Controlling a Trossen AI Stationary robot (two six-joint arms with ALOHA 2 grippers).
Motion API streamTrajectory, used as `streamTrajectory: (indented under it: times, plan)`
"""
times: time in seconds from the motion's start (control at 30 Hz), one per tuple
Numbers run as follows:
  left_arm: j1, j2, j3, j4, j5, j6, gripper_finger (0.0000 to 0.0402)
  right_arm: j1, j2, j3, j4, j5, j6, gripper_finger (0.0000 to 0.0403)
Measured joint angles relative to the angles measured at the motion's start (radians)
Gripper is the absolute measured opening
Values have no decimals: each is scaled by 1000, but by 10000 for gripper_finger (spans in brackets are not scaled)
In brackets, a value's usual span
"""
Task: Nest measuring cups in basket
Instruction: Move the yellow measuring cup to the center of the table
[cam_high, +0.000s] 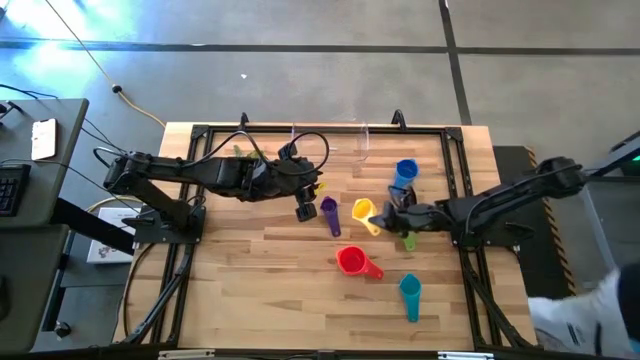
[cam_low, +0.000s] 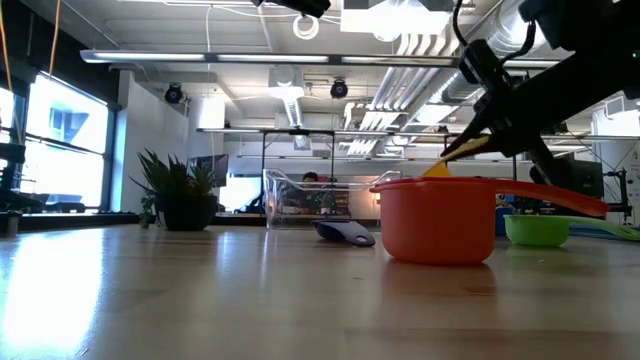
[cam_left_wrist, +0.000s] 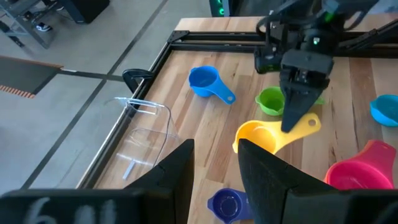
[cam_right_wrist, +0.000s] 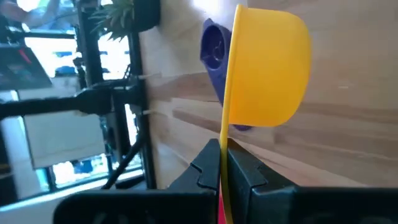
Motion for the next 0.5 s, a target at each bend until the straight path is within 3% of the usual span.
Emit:
streamTrajectory:
  times: [0.17,0.5]
  plan:
    - [0,0,0,0,0,8,113,2,101,8,115,8,60,0]
    - [0,0,0,-2,0,10,113,-6,233,117,33,-2,74,0]
